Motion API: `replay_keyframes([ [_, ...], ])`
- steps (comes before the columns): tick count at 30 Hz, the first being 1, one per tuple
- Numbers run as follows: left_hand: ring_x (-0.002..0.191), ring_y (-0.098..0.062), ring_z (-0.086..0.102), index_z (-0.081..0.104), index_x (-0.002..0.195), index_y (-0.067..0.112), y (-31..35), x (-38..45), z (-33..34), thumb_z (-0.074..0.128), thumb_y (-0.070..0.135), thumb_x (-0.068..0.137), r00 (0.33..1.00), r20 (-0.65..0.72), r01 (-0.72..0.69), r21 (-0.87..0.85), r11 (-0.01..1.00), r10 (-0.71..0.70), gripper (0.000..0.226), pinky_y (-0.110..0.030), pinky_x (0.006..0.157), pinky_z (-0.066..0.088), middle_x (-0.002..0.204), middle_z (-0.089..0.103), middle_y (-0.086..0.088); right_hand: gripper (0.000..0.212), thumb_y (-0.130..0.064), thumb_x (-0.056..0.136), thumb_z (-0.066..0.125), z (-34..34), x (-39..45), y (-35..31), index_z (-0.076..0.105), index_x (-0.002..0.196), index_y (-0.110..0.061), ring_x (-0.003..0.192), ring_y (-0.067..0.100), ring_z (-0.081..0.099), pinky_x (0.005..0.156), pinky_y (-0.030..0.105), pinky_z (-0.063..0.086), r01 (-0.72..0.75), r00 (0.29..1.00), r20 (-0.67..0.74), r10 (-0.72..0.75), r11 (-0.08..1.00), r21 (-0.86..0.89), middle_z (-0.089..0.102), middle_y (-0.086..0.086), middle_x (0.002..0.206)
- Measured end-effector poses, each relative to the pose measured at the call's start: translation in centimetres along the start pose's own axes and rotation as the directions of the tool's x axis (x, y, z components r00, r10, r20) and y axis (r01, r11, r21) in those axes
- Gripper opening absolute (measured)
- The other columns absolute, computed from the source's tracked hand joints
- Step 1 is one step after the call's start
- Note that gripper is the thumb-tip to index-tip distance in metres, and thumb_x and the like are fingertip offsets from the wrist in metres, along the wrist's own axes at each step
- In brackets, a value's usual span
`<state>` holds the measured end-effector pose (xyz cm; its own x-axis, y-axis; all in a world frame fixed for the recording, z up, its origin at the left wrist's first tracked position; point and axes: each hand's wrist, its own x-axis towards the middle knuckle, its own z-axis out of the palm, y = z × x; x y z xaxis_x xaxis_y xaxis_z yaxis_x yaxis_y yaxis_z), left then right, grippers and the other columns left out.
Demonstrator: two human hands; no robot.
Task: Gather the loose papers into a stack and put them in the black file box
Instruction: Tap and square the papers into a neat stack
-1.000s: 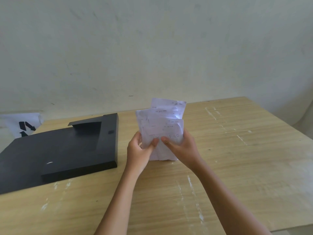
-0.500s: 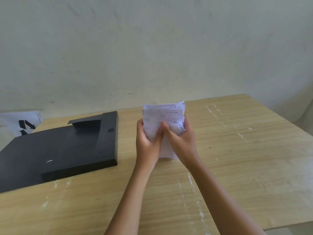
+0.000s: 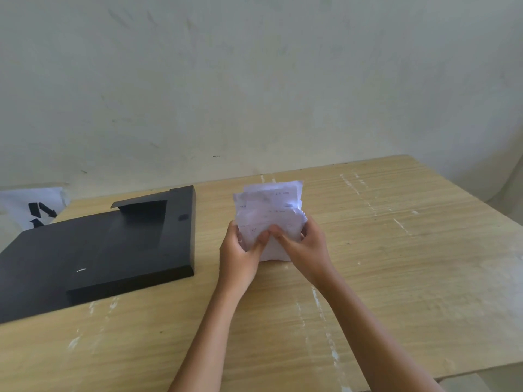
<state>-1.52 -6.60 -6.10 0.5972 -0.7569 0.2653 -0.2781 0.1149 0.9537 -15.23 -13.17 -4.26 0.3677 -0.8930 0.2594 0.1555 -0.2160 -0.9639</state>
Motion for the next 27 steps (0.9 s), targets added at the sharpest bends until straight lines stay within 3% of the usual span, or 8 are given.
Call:
replay_keyframes([
  [2,0.093,0.003,0.072,0.062,0.111,0.038,0.1,0.2,0.2,0.083,0.035,0.088,1.000,-0.016,-0.012,-0.002,1.000,0.012,0.032,-0.011,0.071,0.054,0.103,0.076,0.023,0.025,-0.026,0.086,0.080,0.2,0.3,0.0,0.069,0.109,-0.025,0.090,0.012,0.076,0.073,0.027,0.062,0.009,1.000,0.005,-0.009,1.000,-0.021,0.078,-0.004,0.097],
  [7,0.103,-0.002,0.073,0.059,0.127,0.035,0.0,0.1,0.3,0.078,0.037,0.092,0.992,0.112,0.054,0.049,0.997,-0.059,0.040,-0.041,0.091,0.062,0.109,0.076,0.020,0.019,-0.013,0.092,0.072,0.1,0.2,0.6,0.070,0.102,-0.030,0.087,0.004,0.072,0.069,0.017,0.055,0.001,1.000,-0.009,-0.002,0.998,-0.062,0.077,-0.008,0.093],
  [11,0.126,0.001,0.061,0.053,0.138,0.043,2.9,0.0,0.1,0.071,0.051,0.090,1.000,0.005,-0.022,-0.094,0.995,0.022,0.052,-0.042,0.112,0.049,0.130,0.065,0.029,0.026,-0.011,0.091,0.073,-0.2,0.5,0.4,0.069,0.102,-0.034,0.088,0.001,0.072,0.072,0.017,0.056,0.022,1.000,0.020,-0.020,0.994,-0.106,0.077,-0.013,0.094],
  [13,0.140,0.006,0.044,0.042,0.151,0.047,5.1,0.1,0.0,0.057,0.055,0.095,0.974,-0.124,-0.188,0.014,0.982,0.188,0.058,-0.029,0.118,0.035,0.148,0.047,0.035,0.025,-0.010,0.092,0.072,-0.3,0.6,0.6,0.070,0.109,-0.028,0.095,0.007,0.073,0.077,0.024,0.060,0.009,0.999,0.035,-0.006,0.995,-0.100,0.077,-0.007,0.102],
  [15,0.151,-0.008,0.034,0.038,0.157,0.041,7.0,0.5,-0.4,0.046,0.052,0.101,0.868,-0.108,-0.424,0.350,0.835,0.485,0.057,-0.021,0.120,0.025,0.163,0.038,0.017,0.023,-0.010,0.092,0.072,-0.4,0.5,0.8,0.070,0.113,-0.019,0.096,0.015,0.074,0.079,0.030,0.061,0.012,0.999,0.045,-0.008,0.995,-0.101,0.077,-0.001,0.104],
  [17,0.154,-0.024,0.031,0.040,0.159,0.034,8.3,0.9,-0.5,0.042,0.053,0.102,0.780,0.067,-0.517,0.630,0.579,0.623,0.060,-0.033,0.122,0.026,0.167,0.035,0.005,0.022,-0.010,0.092,0.073,-0.5,0.4,0.9,0.070,0.114,-0.014,0.093,0.020,0.074,0.075,0.030,0.060,0.019,0.999,0.050,-0.014,0.995,-0.094,0.077,0.003,0.101],
  [20,0.156,-0.029,0.030,0.043,0.158,0.029,9.1,0.7,0.0,0.039,0.059,0.100,0.814,0.201,-0.460,0.797,0.392,0.545,0.066,-0.055,0.120,0.031,0.166,0.041,0.006,0.020,-0.014,0.092,0.075,-0.6,0.4,0.8,0.070,0.112,-0.015,0.091,0.023,0.075,0.073,0.034,0.061,0.025,0.998,0.055,-0.020,0.996,-0.091,0.077,0.005,0.099],
  [27,0.152,-0.031,0.035,0.056,0.147,0.035,7.8,0.7,-0.5,0.037,0.065,0.096,0.847,0.307,-0.438,0.865,0.244,0.434,0.062,-0.058,0.117,0.032,0.163,0.044,0.003,0.027,-0.022,0.086,0.080,-0.6,0.2,0.2,0.072,0.110,-0.017,0.096,0.026,0.075,0.083,0.053,0.060,0.024,0.997,0.078,-0.018,0.997,-0.069,0.078,0.005,0.101],
])
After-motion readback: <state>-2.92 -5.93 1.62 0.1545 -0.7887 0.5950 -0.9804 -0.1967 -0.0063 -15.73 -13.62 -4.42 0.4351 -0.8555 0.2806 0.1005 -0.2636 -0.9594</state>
